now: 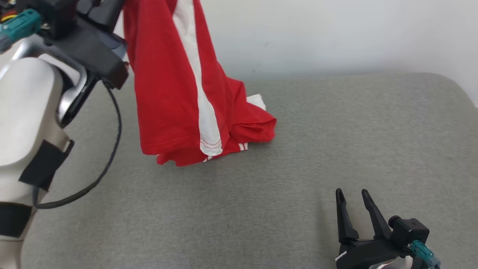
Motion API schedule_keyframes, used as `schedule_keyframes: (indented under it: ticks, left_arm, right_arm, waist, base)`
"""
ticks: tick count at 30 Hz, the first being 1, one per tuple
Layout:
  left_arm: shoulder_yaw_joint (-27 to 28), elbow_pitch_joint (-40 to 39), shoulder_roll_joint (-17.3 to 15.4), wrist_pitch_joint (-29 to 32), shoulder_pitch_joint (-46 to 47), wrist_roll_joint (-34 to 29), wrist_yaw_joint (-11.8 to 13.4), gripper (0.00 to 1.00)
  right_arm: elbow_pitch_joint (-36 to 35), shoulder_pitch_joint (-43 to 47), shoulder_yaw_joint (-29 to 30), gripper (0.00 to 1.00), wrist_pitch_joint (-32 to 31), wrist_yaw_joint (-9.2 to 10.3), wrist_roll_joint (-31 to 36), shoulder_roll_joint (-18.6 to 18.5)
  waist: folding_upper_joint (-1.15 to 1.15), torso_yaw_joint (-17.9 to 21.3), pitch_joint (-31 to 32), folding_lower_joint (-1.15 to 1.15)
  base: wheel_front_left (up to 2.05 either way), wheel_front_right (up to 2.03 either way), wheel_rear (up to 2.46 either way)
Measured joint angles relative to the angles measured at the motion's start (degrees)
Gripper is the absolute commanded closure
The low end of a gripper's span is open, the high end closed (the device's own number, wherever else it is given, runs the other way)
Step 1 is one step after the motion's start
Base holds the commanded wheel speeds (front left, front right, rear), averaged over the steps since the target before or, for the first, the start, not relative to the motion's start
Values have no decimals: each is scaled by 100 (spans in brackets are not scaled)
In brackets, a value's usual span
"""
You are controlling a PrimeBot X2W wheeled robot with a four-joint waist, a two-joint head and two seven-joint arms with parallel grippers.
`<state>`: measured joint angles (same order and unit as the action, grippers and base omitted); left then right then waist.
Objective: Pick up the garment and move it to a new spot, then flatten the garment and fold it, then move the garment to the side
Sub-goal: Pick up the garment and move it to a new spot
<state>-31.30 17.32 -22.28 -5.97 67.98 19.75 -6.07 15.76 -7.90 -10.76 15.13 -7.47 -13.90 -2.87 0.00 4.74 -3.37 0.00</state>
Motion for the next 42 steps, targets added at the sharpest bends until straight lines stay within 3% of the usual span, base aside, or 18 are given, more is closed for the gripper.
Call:
schedule_keyframes:
  ticks: [10, 22, 36, 42]
  left_arm:
    - [287, 386, -677, -174, -522, 38, 249, 100]
    - [662, 925, -1033, -527, -904, 246, 573, 100]
    - [1281, 1548, -1780, -832, -669, 277, 805, 100]
    - [1373, 1566, -1708, -871, -679, 349, 810, 100]
  right_arm:
    - [-202, -114, -98, 0, 1, 0, 372, 1]
    - [-431, -500, -316, 0, -132, 0, 794, 4]
    - [-740, -820, -625, 0, -288, 0, 1020, 5]
    - [-779, -793, -605, 0, -341, 0, 1056, 5]
  waist:
    - [0, -729, -189, 0]
    - [0, -1391, -562, 0]
    - [1, -1694, -1234, 1]
    - [1, -1759, -1340, 1]
  base:
    - [0, 0, 0]
    - [0, 0, 0]
    - [0, 0, 0]
    - [0, 0, 0]
